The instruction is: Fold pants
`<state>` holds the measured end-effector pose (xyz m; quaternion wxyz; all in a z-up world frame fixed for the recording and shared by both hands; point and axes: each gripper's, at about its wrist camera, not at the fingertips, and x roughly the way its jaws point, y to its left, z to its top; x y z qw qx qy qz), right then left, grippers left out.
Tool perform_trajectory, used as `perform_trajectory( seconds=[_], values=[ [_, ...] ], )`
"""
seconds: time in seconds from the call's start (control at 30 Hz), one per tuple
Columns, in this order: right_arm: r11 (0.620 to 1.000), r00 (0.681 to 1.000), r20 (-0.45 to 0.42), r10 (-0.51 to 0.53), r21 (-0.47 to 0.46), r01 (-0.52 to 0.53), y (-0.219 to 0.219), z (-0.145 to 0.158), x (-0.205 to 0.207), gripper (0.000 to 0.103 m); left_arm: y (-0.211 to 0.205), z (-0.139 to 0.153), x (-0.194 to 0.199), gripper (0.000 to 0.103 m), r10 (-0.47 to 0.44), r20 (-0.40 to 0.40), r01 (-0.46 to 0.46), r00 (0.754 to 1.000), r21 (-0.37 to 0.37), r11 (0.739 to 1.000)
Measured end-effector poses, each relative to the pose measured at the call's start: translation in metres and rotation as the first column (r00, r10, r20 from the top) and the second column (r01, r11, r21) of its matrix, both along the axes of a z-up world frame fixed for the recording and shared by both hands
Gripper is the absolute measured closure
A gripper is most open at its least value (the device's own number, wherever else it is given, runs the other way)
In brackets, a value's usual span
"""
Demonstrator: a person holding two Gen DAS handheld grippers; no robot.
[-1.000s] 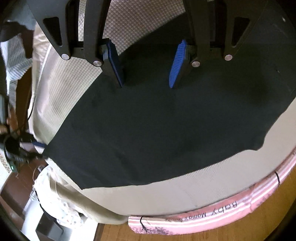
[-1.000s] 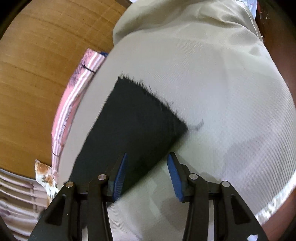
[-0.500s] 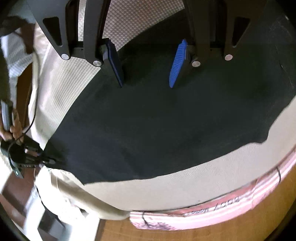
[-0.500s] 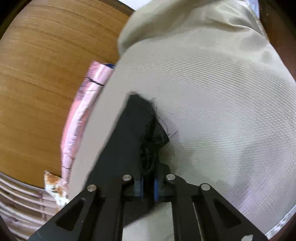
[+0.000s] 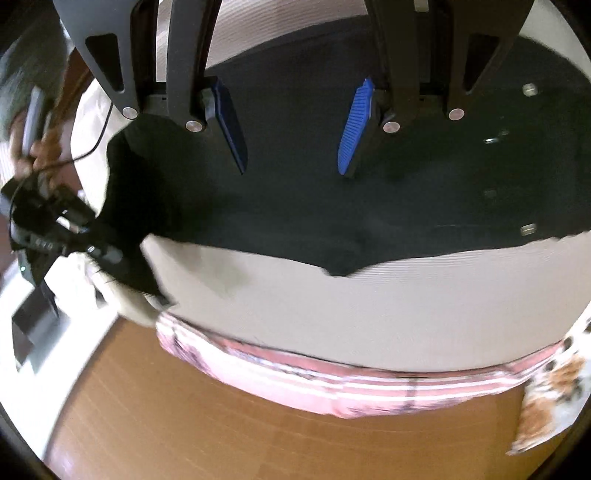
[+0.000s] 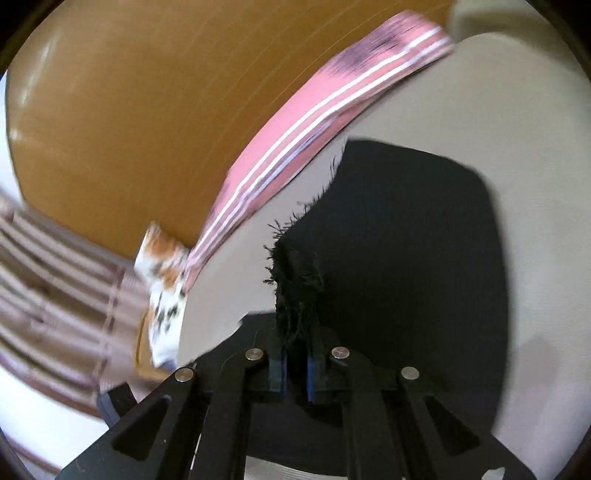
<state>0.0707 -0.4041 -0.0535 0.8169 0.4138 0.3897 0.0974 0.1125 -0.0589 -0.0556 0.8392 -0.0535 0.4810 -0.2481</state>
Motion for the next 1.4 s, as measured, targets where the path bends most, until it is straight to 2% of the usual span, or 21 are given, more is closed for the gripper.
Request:
perform_trajectory(
  seconds=[0.1, 0.2, 0.33, 0.47, 0.63, 0.7, 0.73, 0.77, 0.8, 0.9, 1.03, 1.2, 1.33, 1.4],
  values=[
    [0.992, 0.992, -0.017, 0.125, -0.007, -0.125, 0.064, -0.009, 0.025, 0.095, 0.030, -0.002, 0.003, 0.051, 0.058, -0.024, -0.058, 0.998, -0.015, 0.998],
    [0.966, 0.964, -0.055, 0.260, 0.012, -0.260, 0.125, -0.025, 0.034, 0.095, 0.051, -0.008, 0.004, 0.051, 0.103, -0.060, -0.105, 0.993, -0.034, 0.994],
    [0.910, 0.911, -0.138, 0.389, -0.094, -0.403, 0.190, -0.051, 0.030, 0.094, 0.072, -0.013, 0.001, 0.051, 0.137, -0.089, -0.143, 0.987, -0.067, 0.987],
    [0.870, 0.882, -0.184, 0.433, -0.172, -0.463, 0.212, -0.065, 0.022, 0.094, 0.072, -0.012, -0.001, 0.051, 0.101, -0.108, -0.113, 0.989, -0.110, 0.988],
    [0.831, 0.863, -0.189, 0.468, -0.239, -0.502, 0.223, -0.059, 0.012, 0.093, 0.060, -0.013, -0.001, 0.051, 0.046, -0.147, -0.071, 0.988, -0.169, 0.983],
    [0.799, 0.850, -0.189, 0.492, -0.288, -0.527, 0.226, -0.056, 0.006, 0.087, 0.054, -0.015, 0.001, 0.051, 0.025, -0.158, -0.053, 0.987, -0.180, 0.982],
    [0.787, 0.843, -0.190, 0.504, -0.301, -0.538, 0.230, -0.055, 0.003, 0.079, 0.051, -0.016, 0.001, 0.051, 0.017, -0.168, -0.048, 0.986, -0.179, 0.983],
    [0.780, 0.837, -0.191, 0.513, -0.302, -0.547, 0.232, -0.052, 0.000, 0.072, 0.050, -0.018, 0.002, 0.051, 0.009, -0.183, -0.043, 0.983, -0.184, 0.982],
    [0.777, 0.835, -0.184, 0.518, -0.306, -0.550, 0.230, -0.049, -0.003, 0.070, 0.051, -0.020, 0.002, 0.051, 0.002, -0.197, -0.041, 0.980, -0.194, 0.980],
    [0.788, 0.852, -0.134, 0.506, -0.330, -0.520, 0.217, -0.029, -0.017, 0.066, 0.055, -0.026, 0.002, 0.051, -0.014, -0.263, -0.054, 0.965, -0.248, 0.967],
    [0.842, 0.906, -0.081, 0.415, -0.343, -0.416, 0.177, -0.009, -0.036, 0.055, 0.052, -0.036, 0.004, 0.051, -0.030, -0.348, -0.079, 0.937, -0.295, 0.952],
    [0.907, 0.953, -0.081, 0.292, -0.294, -0.303, 0.127, -0.011, -0.050, 0.055, 0.037, -0.050, 0.002, 0.051, -0.046, -0.407, -0.067, 0.912, -0.258, 0.964],
    [0.940, 0.970, -0.079, 0.232, -0.237, -0.244, 0.107, -0.018, -0.055, 0.055, 0.032, -0.063, 0.000, 0.051, -0.033, -0.466, -0.090, 0.884, -0.240, 0.967],
    [0.945, 0.971, -0.076, 0.226, -0.224, -0.237, 0.106, -0.021, -0.055, 0.055, 0.033, -0.069, 0.001, 0.051, -0.023, -0.486, -0.107, 0.873, -0.238, 0.966]
  ],
)
